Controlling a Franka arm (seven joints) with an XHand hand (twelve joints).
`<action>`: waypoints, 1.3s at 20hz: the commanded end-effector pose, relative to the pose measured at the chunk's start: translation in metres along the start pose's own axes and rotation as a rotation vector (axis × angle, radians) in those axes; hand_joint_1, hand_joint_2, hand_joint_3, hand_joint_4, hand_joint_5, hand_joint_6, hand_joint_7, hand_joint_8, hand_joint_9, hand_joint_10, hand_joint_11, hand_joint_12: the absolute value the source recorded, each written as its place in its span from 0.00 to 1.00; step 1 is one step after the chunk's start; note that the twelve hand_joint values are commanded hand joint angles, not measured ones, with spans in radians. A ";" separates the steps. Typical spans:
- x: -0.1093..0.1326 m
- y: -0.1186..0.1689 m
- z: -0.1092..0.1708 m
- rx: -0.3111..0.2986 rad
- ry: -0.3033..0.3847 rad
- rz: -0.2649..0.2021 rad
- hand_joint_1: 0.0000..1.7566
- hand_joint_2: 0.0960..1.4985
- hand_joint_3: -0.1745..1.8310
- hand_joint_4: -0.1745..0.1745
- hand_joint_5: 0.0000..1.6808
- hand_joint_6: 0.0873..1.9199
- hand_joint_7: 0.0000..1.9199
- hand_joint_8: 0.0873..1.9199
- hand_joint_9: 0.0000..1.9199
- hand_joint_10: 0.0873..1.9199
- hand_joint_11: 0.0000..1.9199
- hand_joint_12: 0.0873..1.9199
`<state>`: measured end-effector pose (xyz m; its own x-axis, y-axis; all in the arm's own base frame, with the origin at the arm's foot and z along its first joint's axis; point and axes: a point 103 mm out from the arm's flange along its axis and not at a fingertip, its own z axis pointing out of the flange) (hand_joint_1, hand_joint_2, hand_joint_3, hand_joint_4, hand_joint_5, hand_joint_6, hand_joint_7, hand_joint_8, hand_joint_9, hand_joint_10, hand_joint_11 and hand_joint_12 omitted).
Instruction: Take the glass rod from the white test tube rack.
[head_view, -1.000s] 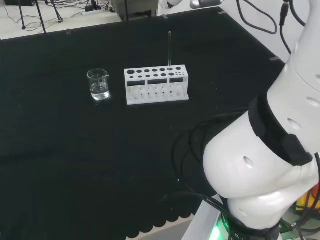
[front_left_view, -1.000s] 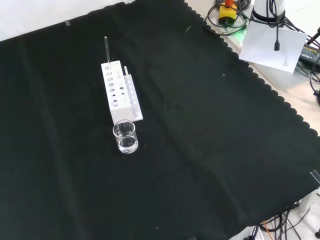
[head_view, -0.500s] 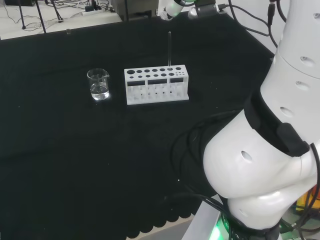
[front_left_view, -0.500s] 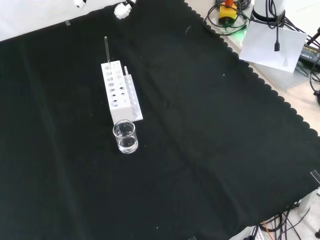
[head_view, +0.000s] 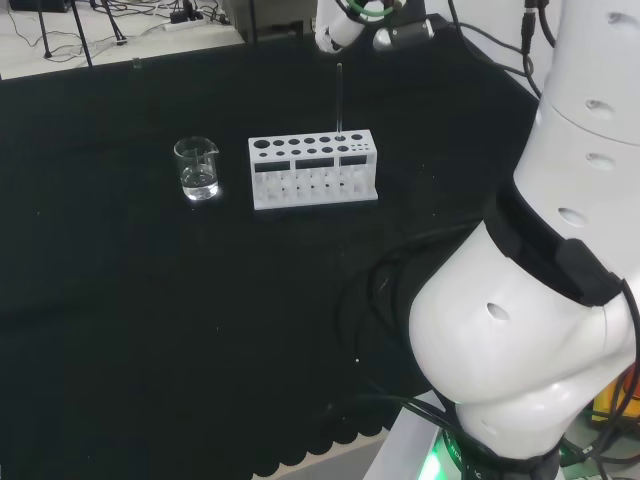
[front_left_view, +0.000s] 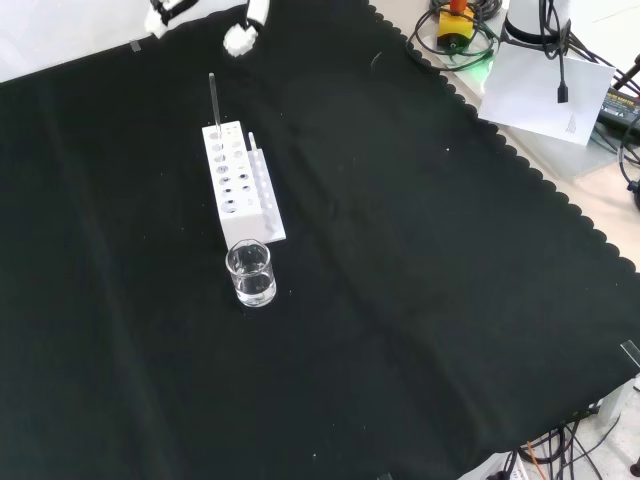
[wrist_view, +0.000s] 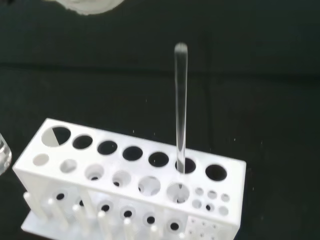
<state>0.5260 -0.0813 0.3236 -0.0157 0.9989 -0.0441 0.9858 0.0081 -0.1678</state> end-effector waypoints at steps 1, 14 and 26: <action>-0.009 0.015 0.040 0.029 0.014 -0.006 0.41 0.48 0.40 0.19 0.14 0.00 0.08 0.42 0.11 0.43 0.00 0.69; -0.016 0.025 0.080 0.076 -0.008 -0.004 0.39 0.49 0.40 0.14 0.19 0.00 0.24 0.45 0.30 0.42 0.07 0.75; -0.005 0.028 0.080 0.050 -0.016 -0.033 0.44 0.55 0.39 0.00 0.30 0.38 0.47 0.50 0.52 0.46 0.31 0.67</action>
<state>0.5384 -0.0948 0.2389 -0.0393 0.9978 -0.0536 0.9724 0.0259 -0.2319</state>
